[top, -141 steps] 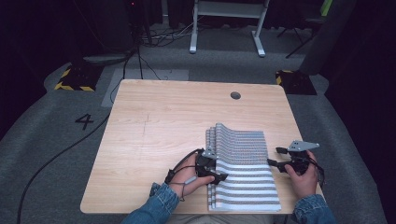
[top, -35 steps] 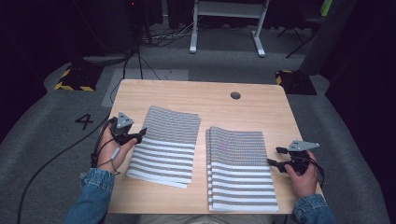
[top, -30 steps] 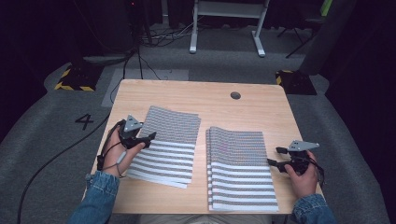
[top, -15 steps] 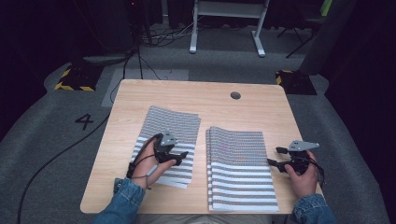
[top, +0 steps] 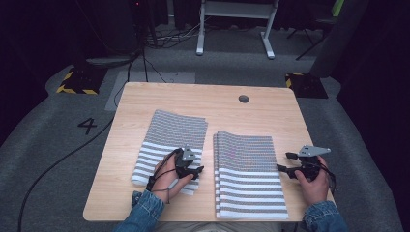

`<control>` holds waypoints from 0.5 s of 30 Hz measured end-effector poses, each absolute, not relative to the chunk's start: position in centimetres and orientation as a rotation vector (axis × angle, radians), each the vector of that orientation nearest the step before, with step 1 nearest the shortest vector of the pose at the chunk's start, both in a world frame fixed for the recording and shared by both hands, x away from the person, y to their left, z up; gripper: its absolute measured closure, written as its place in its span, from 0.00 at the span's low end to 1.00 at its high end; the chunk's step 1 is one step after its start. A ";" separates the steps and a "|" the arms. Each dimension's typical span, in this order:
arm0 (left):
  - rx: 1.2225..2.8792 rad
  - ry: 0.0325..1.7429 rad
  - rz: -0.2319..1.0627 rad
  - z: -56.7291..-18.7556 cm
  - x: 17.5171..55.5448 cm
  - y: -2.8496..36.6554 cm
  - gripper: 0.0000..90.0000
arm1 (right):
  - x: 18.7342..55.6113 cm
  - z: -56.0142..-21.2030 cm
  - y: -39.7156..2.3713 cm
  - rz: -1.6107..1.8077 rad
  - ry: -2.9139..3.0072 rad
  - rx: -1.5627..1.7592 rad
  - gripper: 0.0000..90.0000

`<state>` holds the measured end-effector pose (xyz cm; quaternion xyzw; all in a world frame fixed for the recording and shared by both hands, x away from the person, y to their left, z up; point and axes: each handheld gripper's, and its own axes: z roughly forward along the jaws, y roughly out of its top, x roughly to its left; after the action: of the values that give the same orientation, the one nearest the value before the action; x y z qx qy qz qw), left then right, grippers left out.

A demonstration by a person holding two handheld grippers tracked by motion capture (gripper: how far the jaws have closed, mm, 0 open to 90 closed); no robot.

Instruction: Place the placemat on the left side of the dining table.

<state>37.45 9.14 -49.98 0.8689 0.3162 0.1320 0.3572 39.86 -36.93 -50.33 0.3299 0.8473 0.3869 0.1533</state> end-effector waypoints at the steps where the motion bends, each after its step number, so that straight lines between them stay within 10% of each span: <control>1: 2.235 0.820 0.331 -50.0 37.5 9.3 0.52 | 39.9 -50.3 -36.9 1.109 2.432 0.944 0.30; 15: 2.193 0.827 0.266 -49.8 37.7 11.3 0.96 | 39.9 -50.3 -36.9 1.110 2.430 0.946 0.30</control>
<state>37.74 11.35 -49.85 0.8595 0.3242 0.1044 0.3812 39.86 -36.93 -50.33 0.3299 0.8473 0.3869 0.1534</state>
